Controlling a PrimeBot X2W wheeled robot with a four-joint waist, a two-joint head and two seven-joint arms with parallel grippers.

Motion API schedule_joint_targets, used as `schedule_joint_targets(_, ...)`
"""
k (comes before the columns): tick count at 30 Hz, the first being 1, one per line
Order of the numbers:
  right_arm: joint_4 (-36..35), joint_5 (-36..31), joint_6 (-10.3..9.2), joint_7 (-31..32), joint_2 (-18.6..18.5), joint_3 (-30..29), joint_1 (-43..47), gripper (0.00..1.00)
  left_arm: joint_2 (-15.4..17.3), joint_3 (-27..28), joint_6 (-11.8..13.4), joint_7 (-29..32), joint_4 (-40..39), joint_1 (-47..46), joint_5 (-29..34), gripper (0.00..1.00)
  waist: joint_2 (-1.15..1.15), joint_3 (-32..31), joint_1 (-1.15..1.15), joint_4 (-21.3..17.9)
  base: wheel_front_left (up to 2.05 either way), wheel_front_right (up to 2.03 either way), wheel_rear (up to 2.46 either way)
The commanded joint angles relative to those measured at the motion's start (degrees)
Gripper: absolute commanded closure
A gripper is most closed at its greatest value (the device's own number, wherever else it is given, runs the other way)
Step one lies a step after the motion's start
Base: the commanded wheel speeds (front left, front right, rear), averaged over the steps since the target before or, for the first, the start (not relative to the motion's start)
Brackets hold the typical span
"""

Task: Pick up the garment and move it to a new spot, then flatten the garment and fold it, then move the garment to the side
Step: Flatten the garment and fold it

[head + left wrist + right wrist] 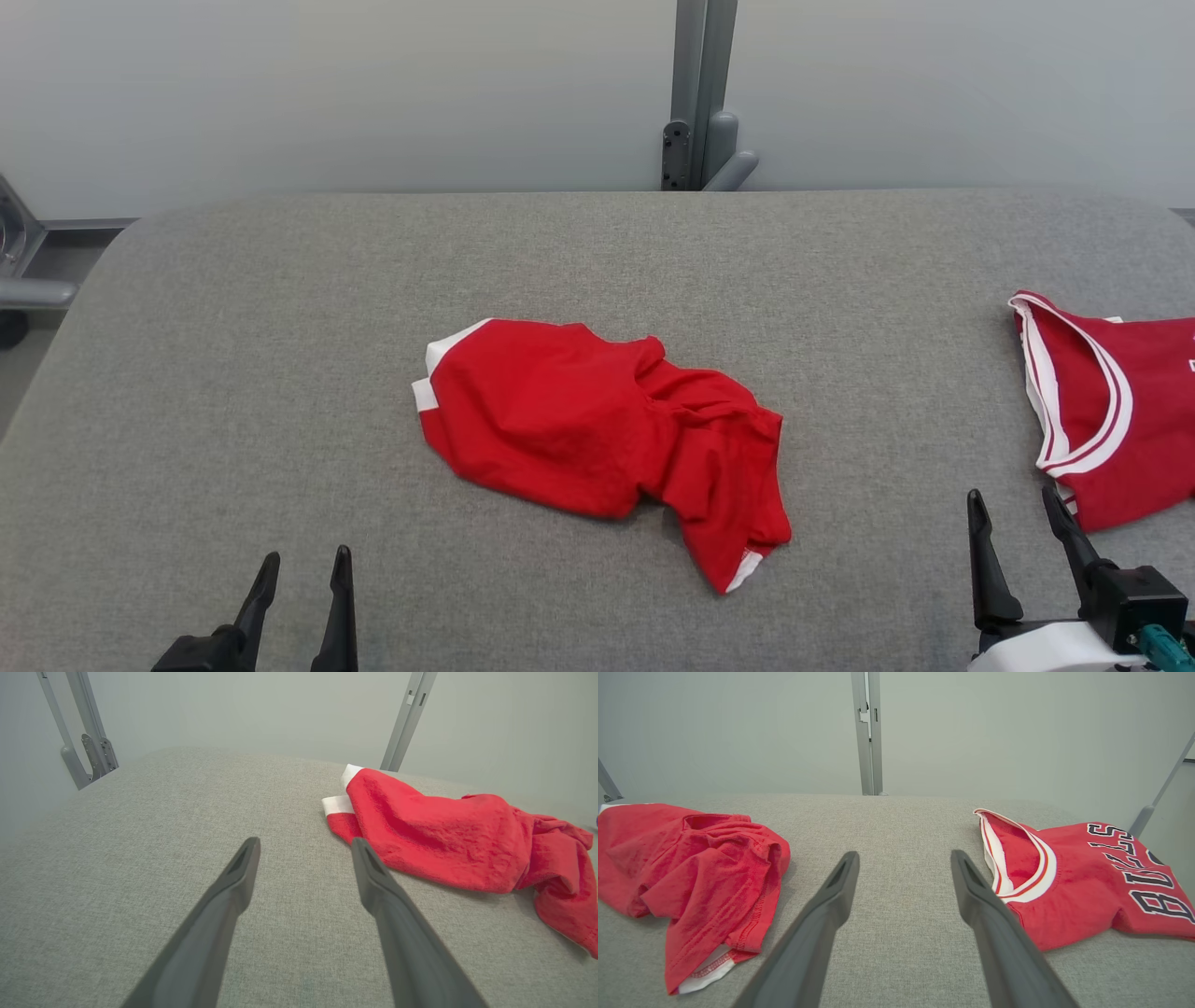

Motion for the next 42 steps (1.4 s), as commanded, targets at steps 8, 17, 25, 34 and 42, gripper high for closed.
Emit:
schedule_joint_targets(8,-0.5,-0.2,-0.04,-0.1,-0.1,0.5,-1.1,0.0,0.5,-1.5,-0.3,-0.1,0.2,-3.0,0.6,0.0,0.0,1.0,0.0,-0.9,0.0,0.0,0.0)
schedule_joint_targets(17,-1.7,0.6,-0.04,-0.1,-0.1,2.4,-4.7,0.0,4.7,-8.8,-0.2,4.8,4.6,-18.4,-3.4,0.0,0.0,6.7,0.0,-5.9,0.0,0.0,0.0)
schedule_joint_targets(25,-1.1,1.5,-0.03,-0.1,-0.1,3.6,-6.8,0.0,10.5,-16.3,-0.2,17.7,12.4,-33.8,-7.9,0.0,0.0,10.8,0.0,-11.1,0.0,0.0,0.0)
schedule_joint_targets(34,-0.7,2.4,-0.04,-0.1,-0.1,5.5,-8.0,0.0,14.3,-16.4,-0.2,25.7,23.1,-40.8,-14.9,0.0,0.0,12.2,0.0,-15.3,0.0,0.0,0.0)
schedule_joint_targets(42,-0.6,2.6,-0.04,-0.1,-0.1,4.5,-7.5,0.0,15.9,-20.1,-0.2,30.2,25.9,-40.2,-21.6,1.0,0.0,12.0,0.0,-15.9,0.0,0.0,0.0)
